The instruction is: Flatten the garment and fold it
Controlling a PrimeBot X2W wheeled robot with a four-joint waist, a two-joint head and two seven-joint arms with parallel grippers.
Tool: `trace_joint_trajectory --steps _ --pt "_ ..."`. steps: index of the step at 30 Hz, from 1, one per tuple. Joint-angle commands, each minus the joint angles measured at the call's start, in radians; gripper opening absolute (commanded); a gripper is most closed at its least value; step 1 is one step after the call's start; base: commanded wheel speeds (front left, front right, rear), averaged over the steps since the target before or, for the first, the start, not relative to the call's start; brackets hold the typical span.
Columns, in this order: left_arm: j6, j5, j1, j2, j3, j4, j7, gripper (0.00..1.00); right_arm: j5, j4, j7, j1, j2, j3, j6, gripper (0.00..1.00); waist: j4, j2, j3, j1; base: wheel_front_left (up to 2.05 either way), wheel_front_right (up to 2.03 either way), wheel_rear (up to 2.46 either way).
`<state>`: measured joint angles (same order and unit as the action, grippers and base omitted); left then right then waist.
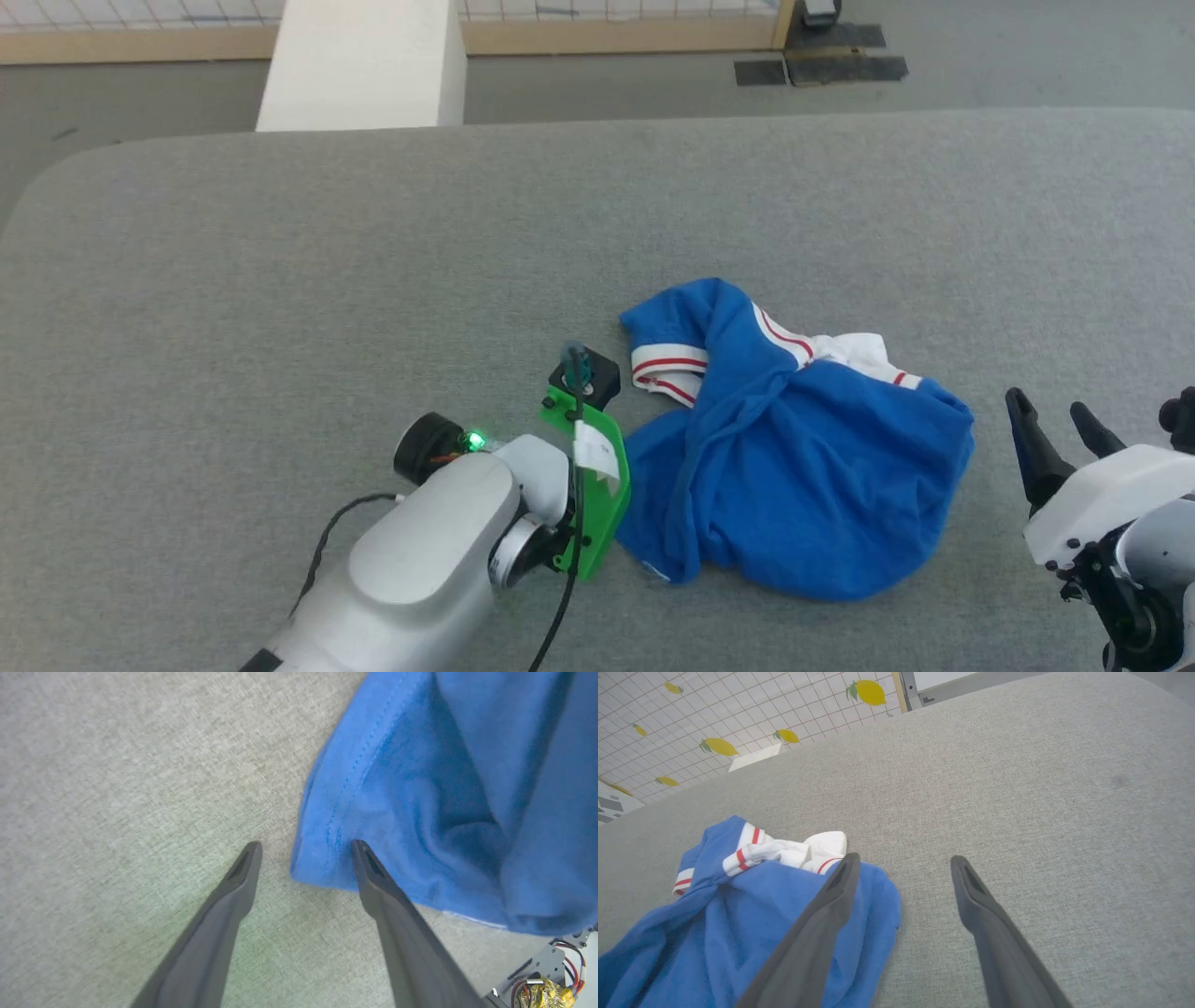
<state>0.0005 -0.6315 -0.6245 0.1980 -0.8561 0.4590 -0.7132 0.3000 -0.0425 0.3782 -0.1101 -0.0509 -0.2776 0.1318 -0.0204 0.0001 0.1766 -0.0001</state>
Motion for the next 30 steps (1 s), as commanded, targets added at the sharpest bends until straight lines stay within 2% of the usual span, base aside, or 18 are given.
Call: trace_joint_trajectory --steps 1,3,4,5,6,12,18,24,30 --pt "-0.01 0.024 -0.017 -0.001 -0.021 0.023 -0.018 1.0 0.001 -0.002 -0.004 -0.023 0.001 -0.002 -0.001 1.0 -0.022 -0.0001 0.024 0.0001 0.0 0.0 0.0" --pt "-0.025 0.028 -0.018 -0.006 -0.045 0.053 -0.045 1.0 0.001 -0.007 -0.006 -0.027 0.001 -0.004 -0.001 1.0 -0.03 -0.0001 0.033 0.0001 0.0 0.0 0.0" --pt "-0.034 0.027 -0.018 -0.009 -0.054 0.063 -0.055 0.76 0.001 -0.008 -0.008 -0.029 0.001 -0.006 -0.001 1.0 -0.031 -0.0001 0.036 0.0001 0.0 0.0 0.0" --pt "-0.05 0.012 -0.012 -0.016 -0.057 0.07 -0.062 0.22 0.002 -0.009 -0.011 -0.03 0.001 -0.006 -0.001 1.0 -0.033 -0.0001 0.038 0.0001 0.0 0.0 0.0" --pt "-0.055 -0.013 -0.003 -0.024 -0.045 0.074 -0.063 0.0 0.001 -0.011 -0.013 -0.031 0.001 -0.007 -0.001 1.0 -0.035 -0.0001 0.04 0.0001 0.0 0.0 0.0" --pt "-0.062 -0.067 -0.014 -0.033 0.011 0.063 -0.015 0.0 -0.004 -0.028 -0.025 -0.032 0.001 -0.014 -0.001 1.0 -0.018 -0.0001 0.031 0.0001 0.0 0.0 0.0" --pt "-0.024 -0.143 -0.03 -0.022 0.147 0.009 0.097 0.0 -0.007 -0.051 -0.032 -0.03 0.001 -0.01 -0.001 1.0 0.022 -0.0001 -0.008 0.0001 0.0 0.0 0.0" --pt "0.047 -0.206 -0.003 0.051 0.308 -0.074 0.208 0.0 -0.016 -0.056 -0.027 -0.02 0.001 -0.007 -0.001 1.0 0.074 -0.0001 -0.047 0.0001 0.0 0.0 0.0" --pt "0.15 -0.278 0.128 0.15 0.484 -0.168 0.299 0.0 -0.017 -0.062 -0.022 -0.012 0.001 0.007 -0.001 1.0 0.109 -0.0001 -0.072 0.0001 0.0 0.0 0.0"
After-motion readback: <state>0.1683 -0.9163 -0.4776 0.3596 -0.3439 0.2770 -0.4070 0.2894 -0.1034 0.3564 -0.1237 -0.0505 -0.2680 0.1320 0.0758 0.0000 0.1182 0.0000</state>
